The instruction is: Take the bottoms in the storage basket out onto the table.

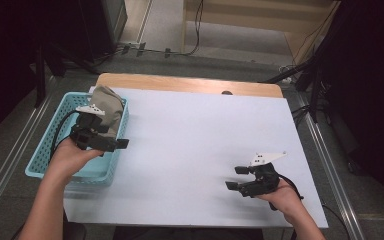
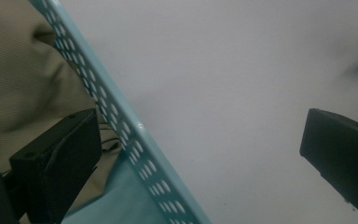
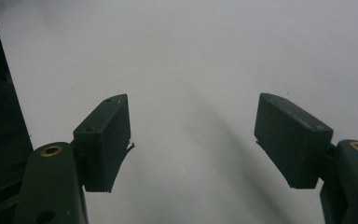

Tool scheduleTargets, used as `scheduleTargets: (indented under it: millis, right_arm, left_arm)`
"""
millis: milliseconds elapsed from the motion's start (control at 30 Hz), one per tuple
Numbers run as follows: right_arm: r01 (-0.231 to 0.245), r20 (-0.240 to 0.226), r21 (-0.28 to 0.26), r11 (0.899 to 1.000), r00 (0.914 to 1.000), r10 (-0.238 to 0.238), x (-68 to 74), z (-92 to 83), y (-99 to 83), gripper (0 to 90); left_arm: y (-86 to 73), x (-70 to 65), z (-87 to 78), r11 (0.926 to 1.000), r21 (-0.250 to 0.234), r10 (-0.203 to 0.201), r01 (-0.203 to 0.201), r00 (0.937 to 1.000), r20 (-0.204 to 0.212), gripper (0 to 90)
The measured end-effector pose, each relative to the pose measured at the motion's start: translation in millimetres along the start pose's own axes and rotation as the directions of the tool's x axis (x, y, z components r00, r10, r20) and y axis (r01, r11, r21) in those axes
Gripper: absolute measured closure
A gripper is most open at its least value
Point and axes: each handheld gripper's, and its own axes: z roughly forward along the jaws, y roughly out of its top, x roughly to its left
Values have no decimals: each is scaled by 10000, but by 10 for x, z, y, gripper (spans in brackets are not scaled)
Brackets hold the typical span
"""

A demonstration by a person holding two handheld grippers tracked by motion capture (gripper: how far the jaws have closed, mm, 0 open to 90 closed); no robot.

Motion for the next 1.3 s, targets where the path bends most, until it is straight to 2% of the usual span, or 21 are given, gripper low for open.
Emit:
scheduleTargets:
  millis: [133,300,400,467,567,667,833,900,967,1033,1067,1133,1167,1300]
  right_arm:
    - [22,15,36,10000,10000,-22,2,3,-2,255]
    - [99,5,125,9999,10000,-99,10,14,-2,255]
    - [86,-9,137,9999,10000,-86,4,14,-3,255]
    - [72,15,139,9999,10000,-72,0,14,-4,255]
    - [79,9,154,9999,10000,-79,0,14,-5,255]
    - [85,-8,187,9998,10000,-85,3,15,-6,254]
    - [148,-95,270,9995,9998,-145,14,36,0,253]
    - [202,-106,319,9993,9997,-199,23,42,0,253]
    - [241,-133,373,9990,9996,-236,36,51,-2,252]
    - [275,-148,443,9986,9995,-268,45,60,-7,251]
    - [294,-131,476,9984,9995,-288,46,62,-11,251]
    - [270,-111,530,9982,9996,-264,50,61,-19,250]
    - [247,-110,527,9983,9996,-242,51,61,-23,251]
    - [199,-92,533,9984,9998,-195,56,56,-41,250]
  left_arm:
    - [65,59,-42,9999,-154,11,-11,10000,-21,0]
    - [135,146,-38,10000,12,89,-89,9997,-248,0]
    - [159,207,-45,9997,-231,-50,44,9996,-265,0]
    - [159,259,-32,9994,-315,-172,162,9994,-316,0]
    - [135,360,18,9997,-174,-179,174,9993,-332,0]
    - [105,455,41,9997,-56,-230,227,9979,-612,0]
    - [88,573,18,9977,-471,-529,495,9960,-722,0]
    - [73,642,1,9956,-649,-729,670,9930,-934,0]
    - [34,776,-12,9923,-856,-994,900,9887,-1125,0]
    - [0,869,-10,9893,-972,-1218,1084,9818,-1456,0]
    - [0,869,-10,9893,-972,-1218,1084,9818,-1456,0]
    - [-44,965,18,9865,-995,-1455,1302,9753,-1663,0]
    - [-55,982,34,9850,-1090,-1506,1338,9748,-1643,0]
    - [-73,1054,165,9852,-817,-1632,1509,9710,-1746,0]
